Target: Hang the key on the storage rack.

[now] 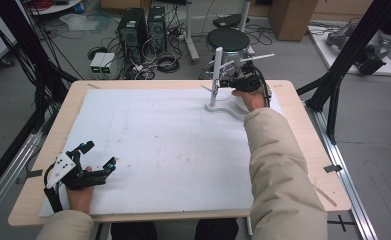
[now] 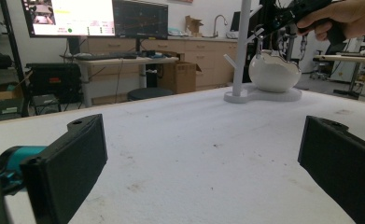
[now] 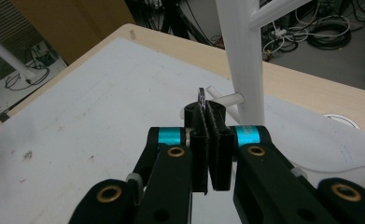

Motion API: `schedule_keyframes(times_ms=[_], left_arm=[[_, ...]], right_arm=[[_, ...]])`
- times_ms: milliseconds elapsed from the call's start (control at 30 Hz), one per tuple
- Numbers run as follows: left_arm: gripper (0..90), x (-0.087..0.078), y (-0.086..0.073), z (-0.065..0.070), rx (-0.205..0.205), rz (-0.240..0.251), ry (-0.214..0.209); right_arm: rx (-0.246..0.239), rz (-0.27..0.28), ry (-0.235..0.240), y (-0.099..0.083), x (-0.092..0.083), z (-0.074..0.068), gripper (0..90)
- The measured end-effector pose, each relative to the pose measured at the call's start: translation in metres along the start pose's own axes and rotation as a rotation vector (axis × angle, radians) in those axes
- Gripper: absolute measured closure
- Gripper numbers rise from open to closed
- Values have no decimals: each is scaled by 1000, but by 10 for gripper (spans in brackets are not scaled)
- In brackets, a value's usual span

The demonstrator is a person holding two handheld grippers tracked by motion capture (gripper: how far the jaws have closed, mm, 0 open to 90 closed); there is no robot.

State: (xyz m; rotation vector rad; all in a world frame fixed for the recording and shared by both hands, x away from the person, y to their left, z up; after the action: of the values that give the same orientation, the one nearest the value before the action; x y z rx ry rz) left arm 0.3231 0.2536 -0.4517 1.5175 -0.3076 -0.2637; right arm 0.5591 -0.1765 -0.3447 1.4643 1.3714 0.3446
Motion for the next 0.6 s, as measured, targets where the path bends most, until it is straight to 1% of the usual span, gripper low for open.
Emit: schedule_keyframes(times_ms=[133, 167, 300, 333, 433, 600], left_arm=[[17, 0, 0, 0, 0, 0, -1], [17, 0, 0, 0, -3, 1, 0], [17, 0, 0, 0, -1, 0, 0], [17, 0, 0, 0, -1, 0, -1], [17, 0, 0, 0, -1, 0, -1], [17, 0, 0, 0, -1, 0, -1]], right_arm=[[-7, 6, -3, 0, 2, 2, 888], [3, 8, -4, -1, 2, 3, 888], [-6, 22, -8, 0, 3, 6, 887], [1, 20, -10, -1, 4, 6, 887], [-4, 12, -16, -3, 6, 9, 886], [1, 13, -23, -3, 7, 11, 881]])
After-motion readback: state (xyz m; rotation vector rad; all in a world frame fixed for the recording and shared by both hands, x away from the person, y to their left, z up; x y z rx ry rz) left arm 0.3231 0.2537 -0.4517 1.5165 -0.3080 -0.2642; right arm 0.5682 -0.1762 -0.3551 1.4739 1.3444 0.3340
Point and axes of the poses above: each handheld gripper's, and its own axes: x roughly forward along the jaws, y roughly out of its top, z roughly to its right, the point moved 6 cm from there along x, roughly forward along the jaws, and after that the axes turned 13 degrees about y, right-handed, at the moved point
